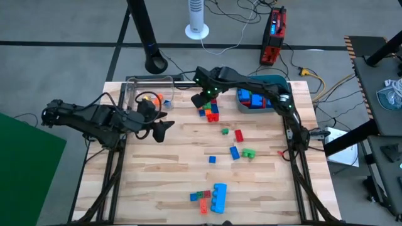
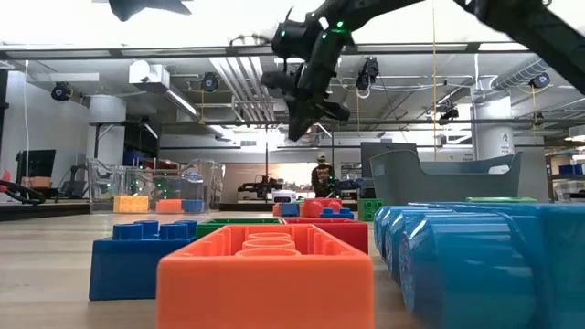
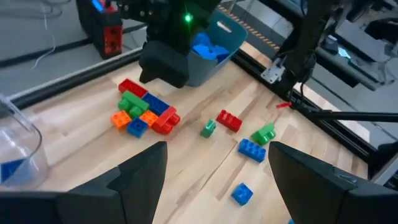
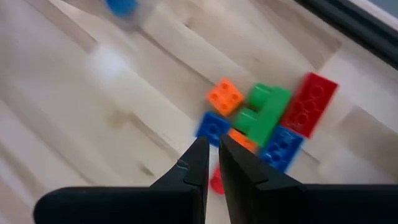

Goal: Sort blocks by size
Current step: Put the small green game piece into the transparent bin

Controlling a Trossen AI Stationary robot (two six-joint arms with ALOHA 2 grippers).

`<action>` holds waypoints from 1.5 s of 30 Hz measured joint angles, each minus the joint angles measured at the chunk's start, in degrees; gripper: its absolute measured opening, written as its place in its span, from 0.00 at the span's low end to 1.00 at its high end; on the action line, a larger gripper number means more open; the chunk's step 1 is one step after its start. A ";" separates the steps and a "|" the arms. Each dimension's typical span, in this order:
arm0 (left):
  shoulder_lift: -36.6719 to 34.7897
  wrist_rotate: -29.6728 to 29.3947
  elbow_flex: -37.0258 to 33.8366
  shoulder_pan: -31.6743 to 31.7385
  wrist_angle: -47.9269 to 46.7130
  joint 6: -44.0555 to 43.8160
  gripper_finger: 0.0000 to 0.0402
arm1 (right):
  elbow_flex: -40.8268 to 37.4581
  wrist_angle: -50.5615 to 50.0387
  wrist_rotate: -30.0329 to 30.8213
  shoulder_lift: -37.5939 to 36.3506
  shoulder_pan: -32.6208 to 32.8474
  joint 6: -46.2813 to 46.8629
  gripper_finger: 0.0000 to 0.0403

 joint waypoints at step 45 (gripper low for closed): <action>10.33 -8.49 10.94 0.12 3.11 11.41 0.67 | -11.15 -9.43 5.08 -21.33 6.77 -7.44 0.07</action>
